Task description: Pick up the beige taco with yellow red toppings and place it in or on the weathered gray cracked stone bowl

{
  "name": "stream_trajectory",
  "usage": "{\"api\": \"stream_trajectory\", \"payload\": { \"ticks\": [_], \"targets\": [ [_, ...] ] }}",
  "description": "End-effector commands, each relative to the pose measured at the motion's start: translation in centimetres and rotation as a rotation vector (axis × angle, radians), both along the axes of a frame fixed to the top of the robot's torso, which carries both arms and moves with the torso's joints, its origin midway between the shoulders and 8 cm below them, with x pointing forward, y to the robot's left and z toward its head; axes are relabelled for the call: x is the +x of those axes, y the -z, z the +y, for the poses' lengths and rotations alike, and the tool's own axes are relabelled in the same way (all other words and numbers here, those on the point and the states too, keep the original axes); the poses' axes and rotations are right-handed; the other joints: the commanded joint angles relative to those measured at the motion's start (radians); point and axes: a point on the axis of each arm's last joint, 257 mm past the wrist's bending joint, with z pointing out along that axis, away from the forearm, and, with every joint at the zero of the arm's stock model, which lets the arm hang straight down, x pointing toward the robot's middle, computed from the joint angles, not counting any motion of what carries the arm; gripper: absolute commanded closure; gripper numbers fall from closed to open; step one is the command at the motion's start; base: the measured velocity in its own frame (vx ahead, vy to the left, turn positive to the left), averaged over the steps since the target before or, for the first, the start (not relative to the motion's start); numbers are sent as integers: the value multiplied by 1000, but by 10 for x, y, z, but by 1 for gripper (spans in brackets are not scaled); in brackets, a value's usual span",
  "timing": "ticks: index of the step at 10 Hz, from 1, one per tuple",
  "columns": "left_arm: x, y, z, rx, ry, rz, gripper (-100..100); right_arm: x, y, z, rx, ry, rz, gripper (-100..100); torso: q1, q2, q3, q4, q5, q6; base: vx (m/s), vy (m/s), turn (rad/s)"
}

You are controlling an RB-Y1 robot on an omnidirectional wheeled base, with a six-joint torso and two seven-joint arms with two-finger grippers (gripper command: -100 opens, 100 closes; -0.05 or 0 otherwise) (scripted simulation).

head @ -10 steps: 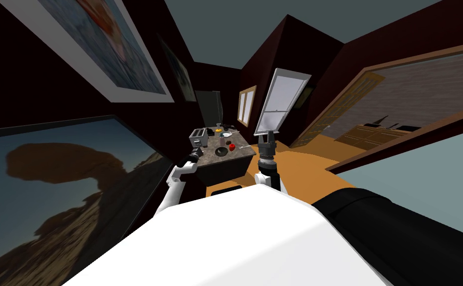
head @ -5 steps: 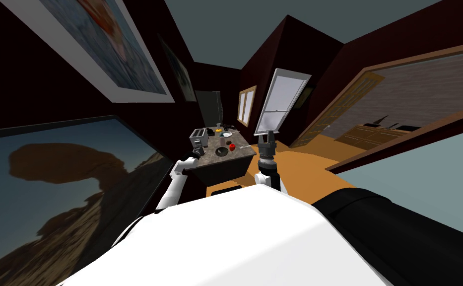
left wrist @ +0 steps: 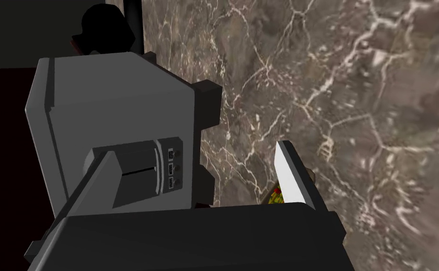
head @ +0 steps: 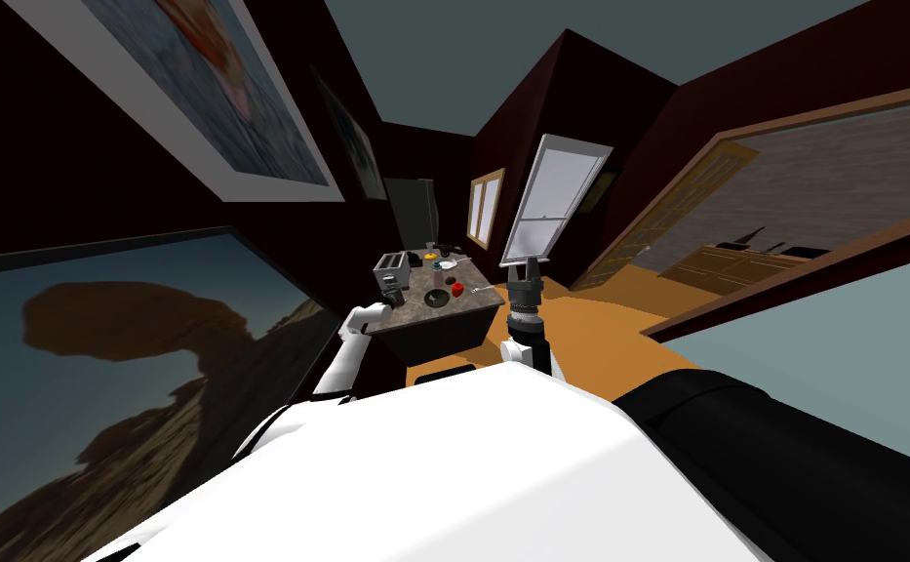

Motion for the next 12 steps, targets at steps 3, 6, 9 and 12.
{"api": "stream_trajectory", "payload": {
  "ticks": [3, 6, 9, 12],
  "targets": [
    [4, 13, -6, 5, 15, 101, -100, 0, 0, 0, 0, 0, 0, 0, -1, 0, 0, 0, 0, 0, 7, 10, 7],
    [5, 21, -10, 12, 27, 174, -100, 0, 0, 0, 0, 0, 0, 0, -1, 1, 0, 0, 0, 0, 8, 10, 10],
    [1, 32, -14, 22, 38, 261, -100, 0, 0, 0, 0, 0, 0, 0, 0, 0, 0, 0, 0, 0, 16, 15, 15],
    [-2, 38, -17, 30, 49, 331, -100, 0, 0, 0, 0, 0, 0, 0, 0, 0, 0, 0, 0, 0, 15, 14, 14]
  ]
}}
